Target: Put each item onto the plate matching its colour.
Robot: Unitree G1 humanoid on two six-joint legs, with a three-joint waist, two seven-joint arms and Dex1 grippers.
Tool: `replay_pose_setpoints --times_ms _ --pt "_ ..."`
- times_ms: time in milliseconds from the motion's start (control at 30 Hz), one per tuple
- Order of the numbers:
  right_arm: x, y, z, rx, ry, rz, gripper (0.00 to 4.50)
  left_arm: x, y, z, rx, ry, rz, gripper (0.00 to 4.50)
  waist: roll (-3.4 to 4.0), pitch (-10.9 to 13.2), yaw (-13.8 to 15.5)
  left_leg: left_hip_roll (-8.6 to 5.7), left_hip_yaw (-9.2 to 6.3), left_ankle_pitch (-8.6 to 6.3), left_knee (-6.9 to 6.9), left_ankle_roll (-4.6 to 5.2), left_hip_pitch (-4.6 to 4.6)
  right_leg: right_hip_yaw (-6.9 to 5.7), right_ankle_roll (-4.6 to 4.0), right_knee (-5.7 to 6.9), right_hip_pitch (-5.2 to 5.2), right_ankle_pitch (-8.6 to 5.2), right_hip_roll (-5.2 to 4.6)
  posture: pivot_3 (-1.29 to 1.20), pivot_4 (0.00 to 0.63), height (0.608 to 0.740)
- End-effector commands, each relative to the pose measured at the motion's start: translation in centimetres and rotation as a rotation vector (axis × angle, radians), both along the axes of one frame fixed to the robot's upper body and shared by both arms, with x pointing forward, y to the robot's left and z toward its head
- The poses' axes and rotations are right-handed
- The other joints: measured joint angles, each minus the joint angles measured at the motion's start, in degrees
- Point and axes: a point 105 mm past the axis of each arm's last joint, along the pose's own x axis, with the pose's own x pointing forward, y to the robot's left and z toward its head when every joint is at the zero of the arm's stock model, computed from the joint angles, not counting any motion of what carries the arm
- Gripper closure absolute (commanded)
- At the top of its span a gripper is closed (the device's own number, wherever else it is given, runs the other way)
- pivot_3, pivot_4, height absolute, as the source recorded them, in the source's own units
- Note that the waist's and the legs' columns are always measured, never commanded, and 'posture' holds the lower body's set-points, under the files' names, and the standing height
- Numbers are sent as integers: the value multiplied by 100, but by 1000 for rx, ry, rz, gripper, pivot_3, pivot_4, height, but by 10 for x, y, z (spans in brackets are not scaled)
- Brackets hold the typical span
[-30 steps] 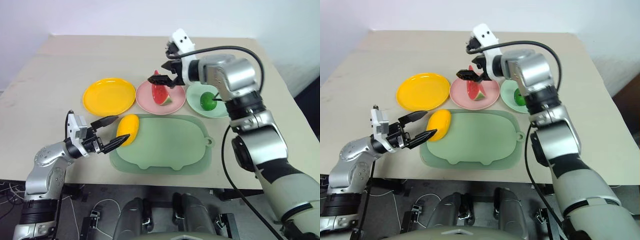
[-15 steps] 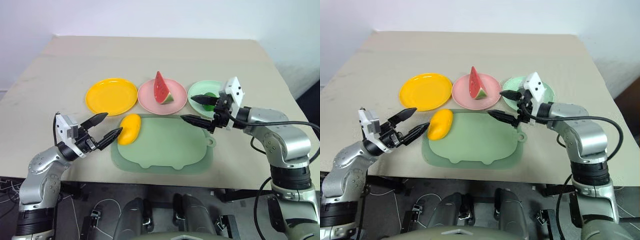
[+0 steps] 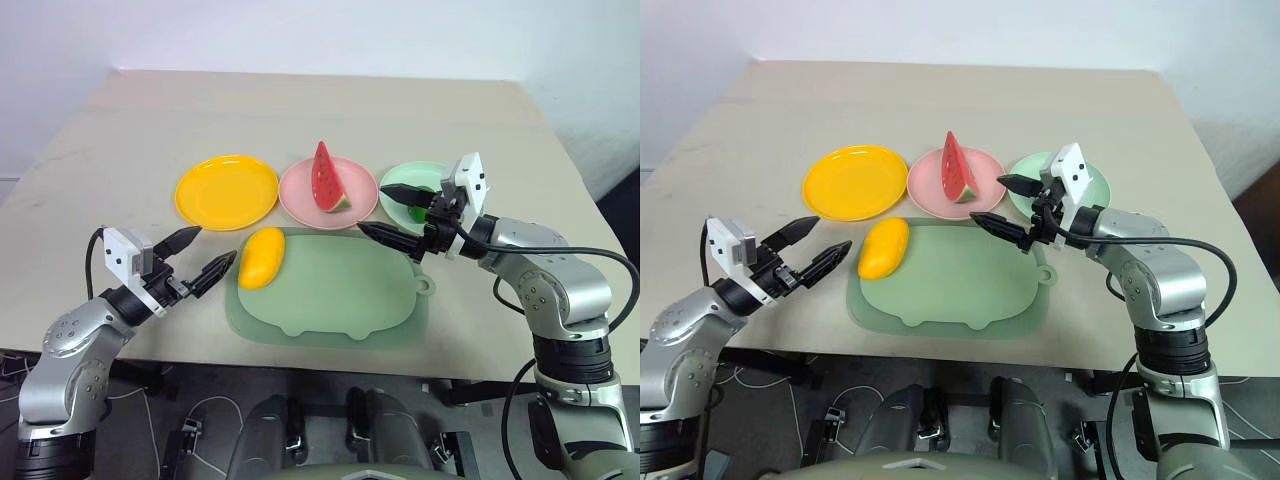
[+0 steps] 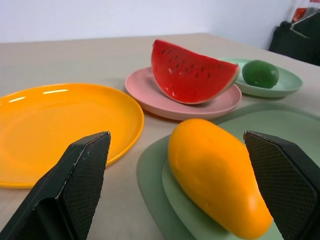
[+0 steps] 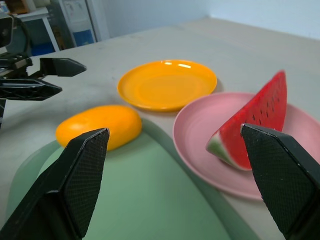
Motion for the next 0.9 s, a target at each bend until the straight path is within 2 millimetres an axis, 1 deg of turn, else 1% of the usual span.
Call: replay_pose_setpoints --times_ms 33,133,267,367,400,467,500,567,700,833,900 --pt "-5 2 16 3 -58 43 24 -3 -4 16 33 -2 20 0 0 0 3 0 0 0 0 0 0 0 -1 0 0 -1 0 0 150 696" --pt "-8 2 21 -2 -62 80 24 -3 -11 18 31 57 20 0 0 0 3 0 0 0 0 0 1 0 9 1 2 -5 0 0 150 696" --pt "-13 0 23 -20 -64 117 24 4 -17 6 110 166 88 0 0 0 9 -1 0 0 1 0 1 0 17 1 5 -1 0 0 150 696" --pt "-15 -1 25 -26 -71 128 24 7 -30 2 130 210 69 0 0 0 8 -2 0 1 1 0 2 0 16 2 5 0 0 0 150 696" --pt "-18 -2 27 -24 -73 137 24 9 -38 0 147 236 57 0 0 0 15 -2 0 1 1 0 2 0 16 2 6 0 0 0 150 696" --pt "-25 -4 33 1 -80 172 24 12 -50 4 143 252 25 0 -2 1 40 -3 -1 1 3 -1 2 -1 14 3 7 1 0 0 150 696" --pt "-27 -4 34 0 -82 178 24 14 -53 4 151 274 30 0 -2 1 41 -3 -1 1 5 -1 2 -2 12 3 9 3 0 0 150 696" --pt "-30 -6 29 -45 -76 182 24 18 -59 5 164 286 27 0 -3 1 31 -3 -1 1 7 0 2 -1 8 2 12 6 0 0 150 696" --pt "-42 -7 16 -122 -48 236 24 24 -69 6 168 324 20 0 -4 1 34 -4 -2 1 7 0 3 -2 10 2 13 5 0 0 150 696" --pt "-45 -9 8 -181 -47 258 24 30 -69 -1 215 395 65 0 -5 2 18 -3 -2 2 9 0 7 -2 20 8 16 0 1 0 150 696" --pt "-45 -11 8 -192 -50 266 24 32 -68 -5 238 438 90 0 -5 2 27 -3 -2 2 10 0 8 -2 26 9 17 -4 1 0 150 696"
